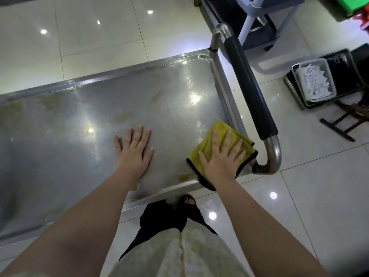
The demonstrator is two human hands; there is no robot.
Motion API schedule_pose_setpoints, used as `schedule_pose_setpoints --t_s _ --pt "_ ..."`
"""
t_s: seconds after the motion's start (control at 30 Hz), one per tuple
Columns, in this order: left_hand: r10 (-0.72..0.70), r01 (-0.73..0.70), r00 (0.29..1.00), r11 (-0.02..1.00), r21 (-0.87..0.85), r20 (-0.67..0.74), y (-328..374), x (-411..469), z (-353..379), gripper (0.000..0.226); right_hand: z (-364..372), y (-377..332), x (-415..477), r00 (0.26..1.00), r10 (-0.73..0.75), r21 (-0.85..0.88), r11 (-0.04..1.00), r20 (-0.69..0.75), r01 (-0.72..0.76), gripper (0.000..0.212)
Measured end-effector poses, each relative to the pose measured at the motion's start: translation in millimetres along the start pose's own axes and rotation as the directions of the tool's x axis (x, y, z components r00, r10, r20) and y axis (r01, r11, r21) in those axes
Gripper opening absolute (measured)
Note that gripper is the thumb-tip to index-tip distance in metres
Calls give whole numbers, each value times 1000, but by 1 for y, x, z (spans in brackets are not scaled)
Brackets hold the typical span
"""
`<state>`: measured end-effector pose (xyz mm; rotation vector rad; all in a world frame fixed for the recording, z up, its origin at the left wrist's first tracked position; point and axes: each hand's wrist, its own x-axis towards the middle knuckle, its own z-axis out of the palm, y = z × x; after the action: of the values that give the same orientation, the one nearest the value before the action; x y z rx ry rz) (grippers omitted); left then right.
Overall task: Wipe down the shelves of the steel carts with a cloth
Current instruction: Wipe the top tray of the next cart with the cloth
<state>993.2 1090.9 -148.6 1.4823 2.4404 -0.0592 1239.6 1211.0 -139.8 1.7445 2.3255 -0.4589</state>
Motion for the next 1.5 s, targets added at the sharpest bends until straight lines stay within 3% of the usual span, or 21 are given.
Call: schedule_pose_setpoints --t_s 0.1,0.23,0.3,0.37,0.43,0.6,0.67,0.83,1.0,1.1,1.23,1.33,1.43,1.5 --pt "4 -4 1000 1000 -6 -19 -2 3 3 62 -13 32 23 993 -104 -93 990 49 108 78" --pt "5 -5 1000 1000 -6 -26 -4 6 6 62 -13 12 27 996 -63 -158 985 65 73 78" --pt "7 -7 1000 1000 6 -30 -7 4 8 61 -2 -26 12 971 -225 -171 957 77 235 77" --pt "20 -20 999 1000 6 -42 -9 2 10 62 9 -61 -8 895 -428 -169 880 121 444 75" --pt "44 -45 998 999 -14 -36 -11 0 10 63 20 -85 -23 840 -518 -170 824 159 540 73" --pt "-22 2 995 980 -199 -99 -15 9 -6 61 18 -111 -35 927 -342 -126 924 154 362 73" --pt "-53 37 992 989 -142 -114 -24 16 -11 59 15 -112 -32 944 -268 -61 957 193 284 73" --pt "-126 126 992 991 -36 -2 -31 22 -7 58 4 -68 -6 943 -285 -109 946 170 305 69" --pt "-110 110 994 993 -36 0 -32 23 -8 57 -24 4 53 996 43 -81 996 81 -36 65" --pt "-103 103 995 994 -43 -8 -35 24 -6 57 -29 -13 58 990 123 -83 990 76 -116 66" --pt "-90 90 996 995 -50 -6 -39 25 -5 63 -7 -106 36 980 -167 -89 980 104 176 68" --pt "-105 103 994 992 -74 -16 -42 25 -3 68 12 -165 11 899 -409 -107 898 157 427 66" --pt "-110 106 993 989 -105 -32 -41 26 -3 67 12 -160 21 853 -494 -162 840 168 518 64" --pt "-103 99 994 988 -120 -33 -39 27 -3 64 5 -133 39 876 -466 -153 863 126 481 64"
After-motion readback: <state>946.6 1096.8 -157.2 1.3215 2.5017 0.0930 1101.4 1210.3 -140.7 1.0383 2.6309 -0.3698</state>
